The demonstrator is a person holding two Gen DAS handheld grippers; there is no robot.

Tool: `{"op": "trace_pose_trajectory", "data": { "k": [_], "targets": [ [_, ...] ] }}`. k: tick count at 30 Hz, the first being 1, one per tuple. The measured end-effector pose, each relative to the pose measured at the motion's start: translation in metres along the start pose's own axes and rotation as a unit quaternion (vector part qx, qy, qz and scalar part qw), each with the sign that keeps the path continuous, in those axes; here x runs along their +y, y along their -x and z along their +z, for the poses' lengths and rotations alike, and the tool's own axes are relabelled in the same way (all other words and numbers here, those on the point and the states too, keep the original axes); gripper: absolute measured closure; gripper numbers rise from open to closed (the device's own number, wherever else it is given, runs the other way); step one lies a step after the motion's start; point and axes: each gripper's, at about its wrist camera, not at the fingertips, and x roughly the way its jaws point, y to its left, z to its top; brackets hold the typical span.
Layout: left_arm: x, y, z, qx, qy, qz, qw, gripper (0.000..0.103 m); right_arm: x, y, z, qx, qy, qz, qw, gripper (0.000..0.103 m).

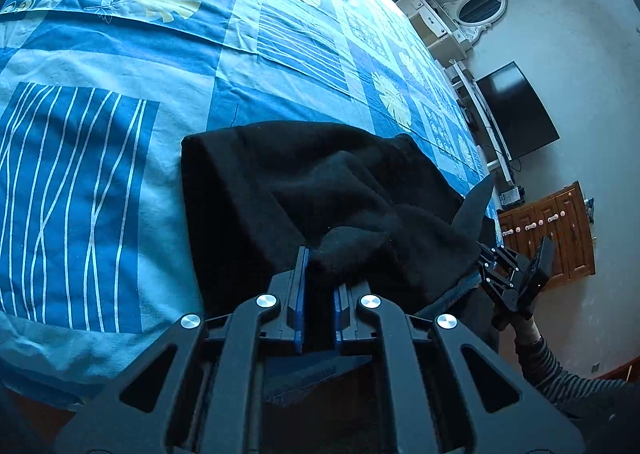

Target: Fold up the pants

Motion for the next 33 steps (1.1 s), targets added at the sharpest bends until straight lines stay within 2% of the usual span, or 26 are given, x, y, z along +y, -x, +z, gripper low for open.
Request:
{"op": "trace_pose_trajectory", "data": {
  "k": [4,5,7,8,9,11,13,17,20,23,27,30,33],
  "targets": [
    [0.003,-0.006,-0.012,0.007,0.009,0.016,0.9998,0.088,0.006,-0.01,-0.01,0.015,-0.002,0.001,1.0,0.087],
    [0.005,-0.004,-0.015,0.003,0.016,0.018,0.9997,0.083,0.007,-0.01,-0.011,0.017,-0.002,0.0,1.0,0.084],
    [0.011,0.001,-0.02,-0.001,0.038,0.016,0.9991,0.068,0.006,-0.008,-0.014,0.021,-0.007,0.0,1.0,0.069],
    [0.016,0.003,-0.024,-0.002,0.055,0.01,0.9984,0.055,0.005,-0.005,-0.015,0.02,-0.012,0.001,1.0,0.057],
    [0.02,0.007,-0.027,-0.006,0.071,0.001,0.9974,0.052,0.003,-0.002,-0.016,0.021,-0.017,0.005,1.0,0.05],
    [0.025,0.013,-0.036,-0.013,0.098,-0.018,0.9949,0.052,-0.002,0.003,-0.018,0.027,-0.026,0.012,0.999,0.048],
    [0.022,0.018,-0.046,-0.021,0.115,-0.02,0.9929,0.052,-0.009,0.007,-0.02,0.035,-0.05,0.03,0.998,0.047],
    [0.005,0.018,-0.062,-0.037,0.127,-0.031,0.9908,0.052,-0.03,0.012,-0.026,0.041,-0.137,0.082,0.986,0.047],
    [-0.006,0.013,-0.066,-0.054,0.133,-0.034,0.9891,0.046,-0.041,0.012,-0.028,0.034,-0.203,0.129,0.97,0.047],
    [-0.012,0.002,-0.063,-0.051,0.128,-0.015,0.9904,0.045,-0.049,0.008,-0.029,0.027,-0.268,0.187,0.945,0.047],
    [-0.012,-0.006,-0.065,-0.048,0.155,-0.022,0.9865,0.044,-0.055,0.0,-0.034,0.029,-0.343,0.245,0.906,0.047],
    [-0.012,-0.009,-0.071,-0.045,0.165,-0.02,0.985,0.044,-0.059,-0.006,-0.038,0.031,-0.385,0.272,0.882,0.047],
    [-0.01,-0.01,-0.077,-0.047,0.178,-0.024,0.9826,0.044,-0.063,-0.01,-0.042,0.035,-0.411,0.279,0.867,0.047]
  ]
}}
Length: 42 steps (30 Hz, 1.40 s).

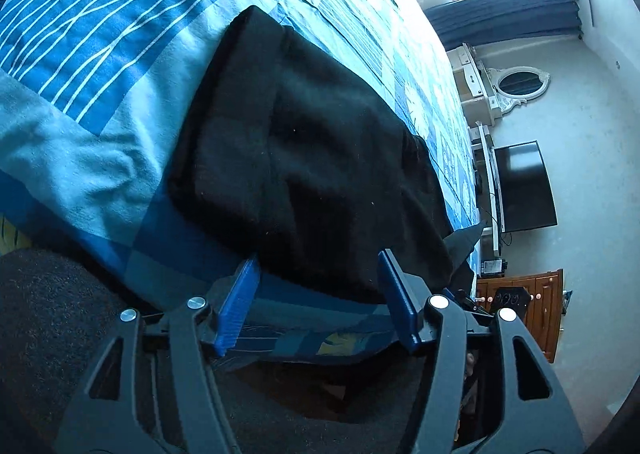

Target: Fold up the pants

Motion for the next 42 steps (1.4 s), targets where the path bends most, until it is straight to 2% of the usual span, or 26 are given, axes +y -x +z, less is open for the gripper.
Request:
{"op": "trace_pose_trajectory", "data": {
  "k": [14,16,18,19,21,22,24,26,28,31,33,35,37,38,40,42],
  "targets": [
    [-0.005,-0.006,0.014,-0.037,0.001,0.024,0.999,0.043,-0.009,-0.006,0.0,-0.013,-0.057,0.03,0.998,0.046],
    [-0.01,-0.007,0.015,-0.043,-0.01,0.049,0.9978,0.058,-0.015,-0.008,0.001,-0.017,-0.085,0.047,0.995,0.046],
    [-0.015,-0.011,0.017,-0.044,-0.029,0.098,0.9938,0.089,-0.022,-0.012,0.0,-0.019,-0.115,0.061,0.991,0.046],
    [-0.017,-0.013,0.017,-0.042,-0.037,0.117,0.9915,0.093,-0.025,-0.014,0.0,-0.02,-0.127,0.069,0.989,0.046],
    [-0.017,-0.015,0.018,-0.04,-0.047,0.127,0.99,0.094,-0.029,-0.015,0.0,-0.03,-0.138,0.075,0.987,0.047],
    [-0.018,-0.014,0.017,-0.044,-0.048,0.131,0.9893,0.095,-0.029,-0.015,0.002,-0.037,-0.139,0.071,0.987,0.05],
    [-0.02,-0.008,0.016,-0.056,-0.049,0.136,0.9879,0.095,-0.025,-0.011,0.004,-0.043,-0.124,0.057,0.99,0.086],
    [-0.019,-0.002,0.015,-0.064,-0.047,0.135,0.9876,0.095,-0.017,-0.003,0.002,-0.048,-0.109,0.044,0.992,0.09],
    [-0.014,-0.002,0.015,-0.058,-0.041,0.135,0.9883,0.095,-0.016,0.0,-0.005,-0.047,-0.111,0.034,0.992,0.091],
    [-0.002,-0.009,0.013,-0.042,-0.034,0.14,0.9888,0.095,-0.033,-0.012,-0.018,-0.024,-0.142,0.031,0.989,0.092],
    [-0.002,-0.012,0.013,-0.038,-0.035,0.141,0.9887,0.095,-0.048,-0.018,-0.022,-0.02,-0.177,0.058,0.982,0.093],
    [-0.008,-0.011,0.013,-0.036,-0.055,0.151,0.9864,0.095,-0.054,-0.016,-0.022,-0.016,-0.198,0.078,0.977,0.093],
    [-0.019,-0.009,0.01,-0.038,-0.09,0.168,0.9808,0.093,-0.052,-0.007,-0.022,-0.012,-0.191,0.071,0.979,0.09],
    [-0.025,-0.006,0.006,-0.042,-0.109,0.178,0.9771,0.091,-0.049,0.0,-0.021,-0.011,-0.18,0.059,0.982,0.088],
    [-0.037,-0.002,-0.001,-0.042,-0.146,0.19,0.97,0.078,-0.047,0.02,-0.015,-0.021,-0.154,0.027,0.987,0.079],
    [-0.047,0.004,-0.009,-0.051,-0.17,0.197,0.9641,0.062,-0.055,0.051,-0.003,-0.062,-0.141,-0.001,0.988,0.068]
  ]
}}
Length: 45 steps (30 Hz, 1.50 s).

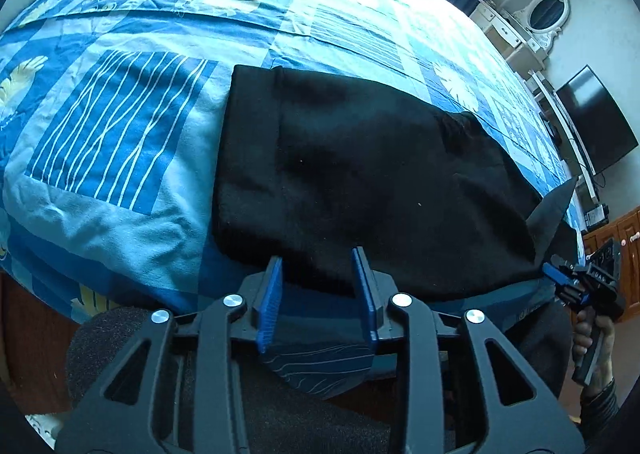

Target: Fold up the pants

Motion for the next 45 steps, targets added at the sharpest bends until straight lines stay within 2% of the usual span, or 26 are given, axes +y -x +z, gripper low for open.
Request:
{"op": "trace_pose_trajectory", "data": {
  "k": [2,3,4,5,9,12,15,16,18,20,24,27,29,31,33,34,35,36,38,41,45],
  "targets": [
    [-0.008,0.011,0.0,-0.022,-0.015,0.003,0.9996,0.051,-0.011,0.035,0.03,-0.062,-0.001,-0.024,0.998,0.064],
    [-0.012,0.015,0.002,-0.035,-0.021,0.004,0.9992,0.043,-0.019,0.052,0.049,-0.09,-0.011,-0.036,0.995,0.053],
    [-0.016,0.017,0.006,-0.047,-0.026,0.01,0.9985,0.037,-0.03,0.066,0.071,-0.117,-0.022,-0.049,0.992,0.049],
    [-0.02,0.017,0.011,-0.057,-0.03,0.02,0.9977,0.027,-0.04,0.08,0.093,-0.143,-0.034,-0.067,0.987,0.046],
    [-0.034,0.004,0.03,-0.075,-0.02,0.037,0.9963,0.025,-0.077,0.106,0.181,-0.206,-0.069,-0.146,0.965,0.041],
    [-0.038,-0.012,0.039,-0.061,0.005,0.039,0.9973,0.025,-0.104,0.1,0.233,-0.213,-0.114,-0.175,0.955,0.041],
    [-0.041,-0.025,0.04,-0.046,0.023,0.041,0.9979,0.025,-0.123,0.085,0.26,-0.204,-0.137,-0.198,0.949,0.041],
    [-0.041,-0.029,0.04,-0.04,0.027,0.041,0.998,0.025,-0.125,0.082,0.265,-0.199,-0.135,-0.217,0.946,0.041],
    [-0.042,-0.035,0.039,-0.029,0.034,0.042,0.9981,0.025,-0.128,0.081,0.267,-0.194,-0.126,-0.234,0.944,0.073],
    [-0.042,-0.037,0.037,-0.025,0.039,0.043,0.998,0.025,-0.134,0.092,0.256,-0.206,-0.126,-0.198,0.95,0.088],
    [-0.041,-0.041,0.035,-0.023,0.041,0.047,0.9978,0.025,-0.137,0.138,0.214,-0.254,-0.112,-0.155,0.948,0.093],
    [-0.042,-0.043,0.032,-0.019,0.047,0.042,0.9978,0.025,-0.157,0.178,0.169,-0.287,-0.134,-0.113,0.942,0.094],
    [-0.044,-0.045,0.03,-0.018,0.044,0.043,0.9979,0.025,-0.174,0.196,0.145,-0.296,-0.151,-0.11,0.937,0.095],
    [-0.049,-0.047,0.028,-0.016,0.034,0.049,0.9981,0.025,-0.186,0.202,0.134,-0.279,-0.155,-0.095,0.943,0.095],
    [-0.051,-0.048,0.028,-0.015,0.026,0.054,0.9981,0.024,-0.184,0.202,0.132,-0.269,-0.146,-0.108,0.946,0.092],
    [-0.052,-0.048,0.028,-0.014,0.025,0.055,0.9981,0.024,-0.179,0.2,0.136,-0.268,-0.136,-0.111,0.947,0.092],
    [-0.052,-0.048,0.029,-0.015,0.026,0.054,0.9981,0.024,-0.172,0.197,0.141,-0.265,-0.126,-0.106,0.95,0.086],
    [-0.052,-0.048,0.029,-0.015,0.03,0.052,0.9981,0.024,-0.164,0.192,0.15,-0.26,-0.119,-0.101,0.953,0.074],
    [-0.051,-0.046,0.029,-0.017,0.038,0.048,0.998,0.024,-0.151,0.178,0.169,-0.248,-0.108,-0.087,0.959,0.059],
    [-0.048,-0.045,0.027,-0.018,0.048,0.045,0.9977,0.024,-0.135,0.15,0.207,-0.225,-0.093,-0.082,0.966,0.058],
    [-0.045,-0.043,0.024,-0.019,0.056,0.045,0.9973,0.024,-0.135,0.114,0.249,-0.191,-0.118,-0.113,0.968,0.058]
  ]
}}
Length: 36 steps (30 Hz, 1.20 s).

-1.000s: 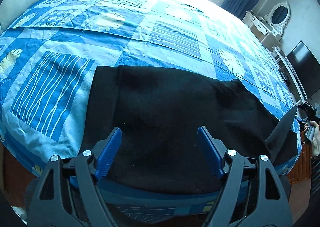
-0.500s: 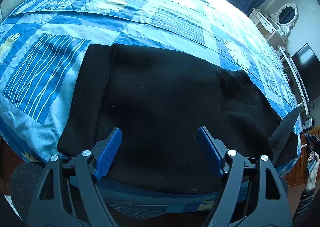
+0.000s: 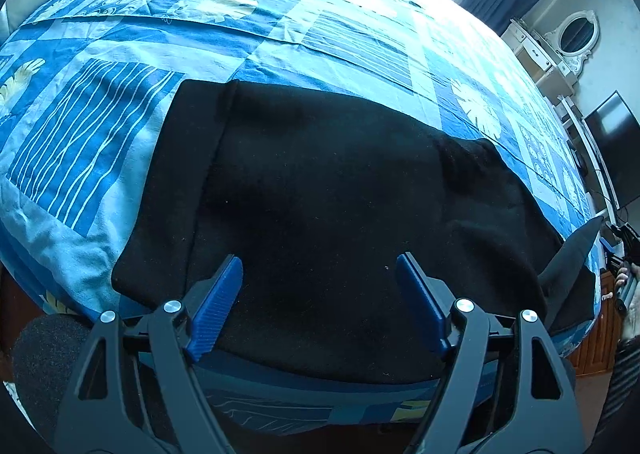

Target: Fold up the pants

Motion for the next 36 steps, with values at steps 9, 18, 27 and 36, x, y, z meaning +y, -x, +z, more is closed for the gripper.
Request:
{"op": "trace_pose_trajectory", "data": {
  "k": [9,18,27,36],
  "targets": [
    [0.004,-0.001,0.0,0.003,0.005,-0.003,1.0,0.024,-0.012,-0.046,0.027,0.021,-0.072,-0.06,0.995,0.096],
    [0.002,-0.002,-0.002,0.002,-0.001,0.0,1.0,0.023,-0.039,0.031,0.002,-0.036,-0.051,0.024,0.998,0.097],
    [0.0,-0.004,-0.003,0.001,-0.007,0.001,1.0,0.019,-0.133,0.11,-0.064,-0.074,-0.109,0.039,0.991,0.097],
    [-0.002,-0.005,-0.005,-0.002,-0.017,0.004,0.9999,0.018,-0.19,0.083,-0.092,-0.058,-0.16,0.03,0.985,0.097]
  ]
}}
